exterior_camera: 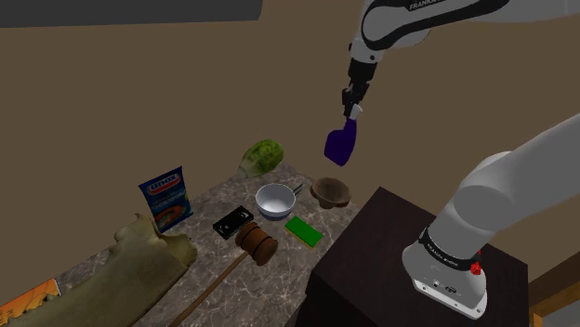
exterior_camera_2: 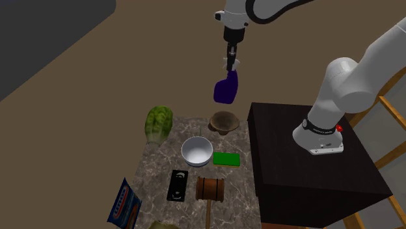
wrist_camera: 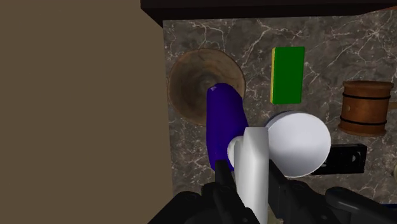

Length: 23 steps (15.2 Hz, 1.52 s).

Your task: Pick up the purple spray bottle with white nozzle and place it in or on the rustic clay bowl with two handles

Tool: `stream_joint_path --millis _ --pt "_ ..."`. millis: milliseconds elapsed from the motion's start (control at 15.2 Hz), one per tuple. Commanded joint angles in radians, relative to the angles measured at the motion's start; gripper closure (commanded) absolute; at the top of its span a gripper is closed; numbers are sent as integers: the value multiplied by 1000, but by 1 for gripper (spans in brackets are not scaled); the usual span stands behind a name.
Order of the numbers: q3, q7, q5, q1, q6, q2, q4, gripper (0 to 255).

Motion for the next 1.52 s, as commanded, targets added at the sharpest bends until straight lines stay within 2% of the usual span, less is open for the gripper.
stream_joint_path --millis 0,1452 --pt "-1 -1 -1 -1 28 4 -23 255" --pt "-10 -2 0 0 357 154 -203 255"
